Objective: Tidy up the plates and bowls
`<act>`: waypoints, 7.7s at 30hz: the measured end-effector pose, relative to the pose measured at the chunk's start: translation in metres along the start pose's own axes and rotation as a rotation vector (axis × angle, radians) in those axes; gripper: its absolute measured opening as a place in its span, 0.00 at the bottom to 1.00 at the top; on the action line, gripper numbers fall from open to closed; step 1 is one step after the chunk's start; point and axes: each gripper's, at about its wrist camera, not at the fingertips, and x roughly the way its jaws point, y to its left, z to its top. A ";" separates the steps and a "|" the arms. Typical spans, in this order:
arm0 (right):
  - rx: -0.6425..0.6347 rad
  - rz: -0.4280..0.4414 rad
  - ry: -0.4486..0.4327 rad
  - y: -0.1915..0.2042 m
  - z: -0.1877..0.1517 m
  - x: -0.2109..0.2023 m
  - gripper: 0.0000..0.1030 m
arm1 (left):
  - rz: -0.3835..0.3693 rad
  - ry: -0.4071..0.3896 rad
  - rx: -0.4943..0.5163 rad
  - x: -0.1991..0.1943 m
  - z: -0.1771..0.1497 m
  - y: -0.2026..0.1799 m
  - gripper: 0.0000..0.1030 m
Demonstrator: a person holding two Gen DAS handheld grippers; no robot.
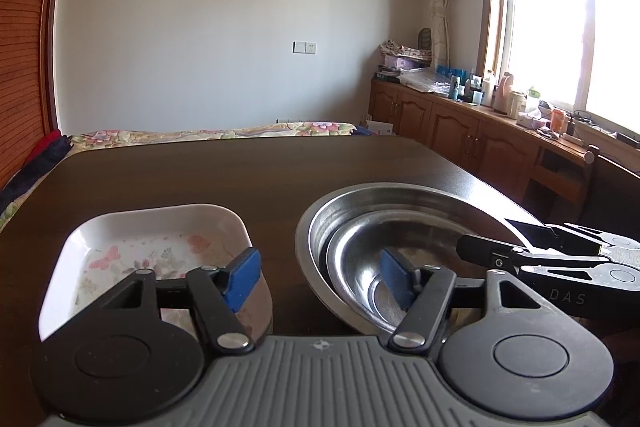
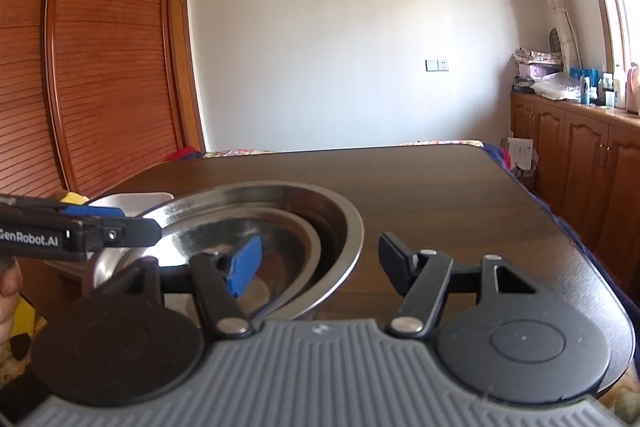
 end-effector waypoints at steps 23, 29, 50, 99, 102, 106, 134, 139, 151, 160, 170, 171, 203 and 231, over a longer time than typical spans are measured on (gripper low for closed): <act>0.023 0.032 -0.014 0.004 -0.009 0.000 0.51 | -0.037 0.022 0.004 0.008 -0.008 -0.007 0.40; 0.033 0.020 -0.023 0.002 -0.008 -0.001 0.45 | -0.030 0.014 -0.007 0.007 -0.008 -0.007 0.34; 0.007 0.036 -0.076 -0.005 0.032 0.007 0.44 | -0.031 -0.019 0.004 0.016 0.041 -0.009 0.35; -0.109 0.266 -0.012 0.093 0.051 0.046 0.45 | 0.212 -0.012 -0.074 -0.050 0.049 0.087 0.35; -0.108 0.273 0.007 0.099 0.047 0.049 0.45 | 0.225 -0.005 -0.082 -0.051 0.043 0.092 0.35; -0.111 0.287 0.035 0.105 0.040 0.052 0.45 | 0.237 0.012 -0.099 -0.052 0.034 0.098 0.35; -0.107 0.299 0.085 0.108 0.023 0.061 0.50 | 0.249 0.044 -0.098 -0.039 0.017 0.099 0.35; -0.116 0.299 0.086 0.110 0.023 0.060 0.53 | 0.246 0.043 -0.100 -0.039 0.016 0.101 0.39; -0.115 0.239 0.037 0.100 0.032 0.047 0.66 | 0.265 -0.009 -0.097 -0.052 0.026 0.103 0.61; -0.108 0.164 0.008 0.090 0.046 0.034 0.72 | 0.246 -0.065 -0.073 -0.062 0.042 0.088 0.77; -0.089 0.073 -0.051 0.072 0.056 0.007 1.00 | 0.217 -0.128 -0.029 -0.068 0.056 0.056 1.00; -0.086 0.064 -0.055 0.070 0.056 0.004 1.00 | 0.217 -0.128 -0.030 -0.069 0.057 0.051 1.00; -0.068 -0.105 -0.189 0.049 0.052 -0.054 1.00 | 0.268 -0.207 0.035 -0.102 0.049 -0.004 1.00; -0.055 -0.139 -0.158 0.050 0.036 -0.052 1.00 | 0.284 -0.159 0.033 -0.092 0.033 0.004 1.00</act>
